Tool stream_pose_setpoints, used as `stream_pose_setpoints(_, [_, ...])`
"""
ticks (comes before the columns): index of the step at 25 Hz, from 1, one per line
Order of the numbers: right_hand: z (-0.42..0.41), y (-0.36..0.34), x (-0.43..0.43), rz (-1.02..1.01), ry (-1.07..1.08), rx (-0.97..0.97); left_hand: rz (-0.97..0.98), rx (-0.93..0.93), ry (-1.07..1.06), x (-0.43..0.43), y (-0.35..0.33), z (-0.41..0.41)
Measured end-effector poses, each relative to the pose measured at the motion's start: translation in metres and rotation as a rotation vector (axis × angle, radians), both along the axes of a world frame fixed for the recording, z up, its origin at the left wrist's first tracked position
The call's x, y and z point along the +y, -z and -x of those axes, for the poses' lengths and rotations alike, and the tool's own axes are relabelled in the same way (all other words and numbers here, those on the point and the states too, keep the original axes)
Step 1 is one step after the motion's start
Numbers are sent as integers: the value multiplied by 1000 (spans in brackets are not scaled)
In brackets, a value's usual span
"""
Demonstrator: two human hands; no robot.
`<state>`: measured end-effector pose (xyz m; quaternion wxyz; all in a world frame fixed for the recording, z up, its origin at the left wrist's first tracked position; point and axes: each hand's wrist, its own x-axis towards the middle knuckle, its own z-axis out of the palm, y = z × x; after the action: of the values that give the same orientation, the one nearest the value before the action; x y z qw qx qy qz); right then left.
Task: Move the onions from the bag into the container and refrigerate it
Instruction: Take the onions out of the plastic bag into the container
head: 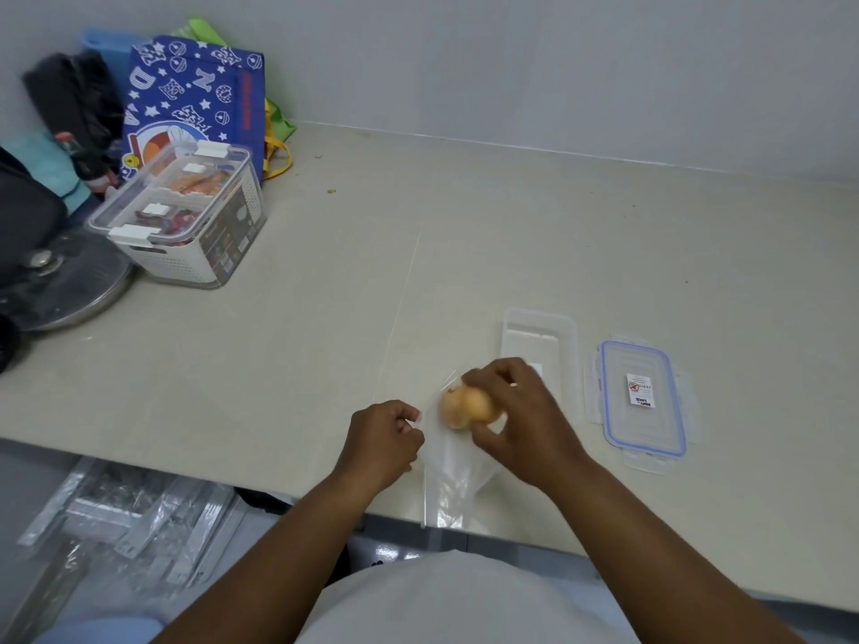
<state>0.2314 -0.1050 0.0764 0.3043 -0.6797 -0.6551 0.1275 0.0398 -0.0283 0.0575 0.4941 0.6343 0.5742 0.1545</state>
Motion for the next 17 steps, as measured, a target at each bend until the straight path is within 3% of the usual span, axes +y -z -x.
stream_pose_setpoints(3, [-31, 4, 7, -109, 246, 110, 22, -13, -8, 2, 0, -1])
stream_pose_setpoints(6, [-64, 23, 26, 209, 391, 10, 30, -15, -11, 2, 2, -4])
stream_pose_setpoints(10, [-81, 52, 46, 607, 281, -212, 21, -15, -5, 2, 3, -6])
stream_pose_setpoints(17, [-81, 61, 60, 711, 247, -245, 28, -12, -6, 4, 3, -7])
